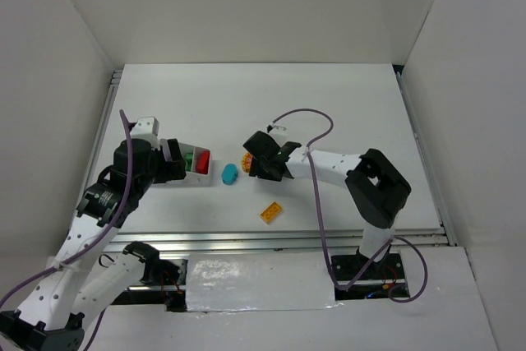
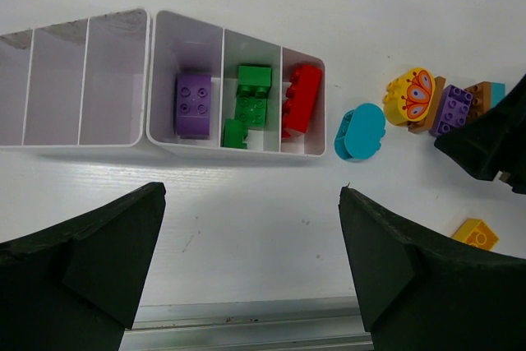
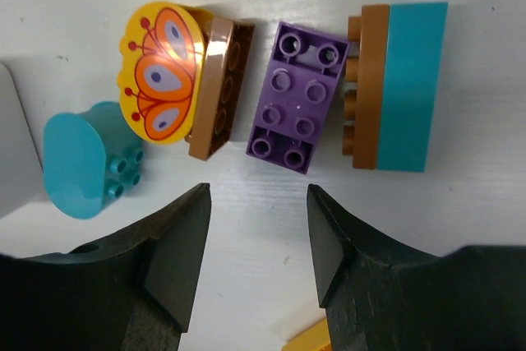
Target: Sort the legos into containers by color
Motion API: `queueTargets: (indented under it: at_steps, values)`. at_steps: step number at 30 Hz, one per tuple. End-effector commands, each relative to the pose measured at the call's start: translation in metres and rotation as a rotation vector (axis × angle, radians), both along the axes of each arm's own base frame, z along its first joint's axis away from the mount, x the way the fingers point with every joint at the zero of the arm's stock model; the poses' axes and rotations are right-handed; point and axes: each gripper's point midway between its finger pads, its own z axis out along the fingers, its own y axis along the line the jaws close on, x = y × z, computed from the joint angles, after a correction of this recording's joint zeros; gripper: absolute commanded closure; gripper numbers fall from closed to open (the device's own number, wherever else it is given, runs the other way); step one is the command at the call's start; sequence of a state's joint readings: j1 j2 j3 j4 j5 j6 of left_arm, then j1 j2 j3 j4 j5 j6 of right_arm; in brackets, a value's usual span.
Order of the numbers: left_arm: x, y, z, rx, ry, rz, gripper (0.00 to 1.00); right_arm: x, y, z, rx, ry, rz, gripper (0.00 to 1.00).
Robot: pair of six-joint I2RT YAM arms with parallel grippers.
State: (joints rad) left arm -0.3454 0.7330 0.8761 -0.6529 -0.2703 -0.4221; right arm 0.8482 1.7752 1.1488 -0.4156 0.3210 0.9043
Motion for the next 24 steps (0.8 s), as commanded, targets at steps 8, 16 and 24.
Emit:
queueTargets:
  at_steps: [8, 16, 24]
  values:
    - [0.005, -0.01, 0.014, -0.035, -0.057, -0.043, 0.01, 0.024, -0.006, -0.001, -0.083, -0.029, -0.091, 0.42]
    - [0.005, -0.012, 0.013, -0.034, -0.054, -0.052, 0.01, 0.025, -0.015, -0.003, -0.099, -0.035, -0.111, 0.42]
    - [0.005, -0.013, 0.012, -0.035, -0.05, -0.057, 0.01, 0.034, -0.013, -0.015, -0.103, -0.013, -0.104, 0.42]
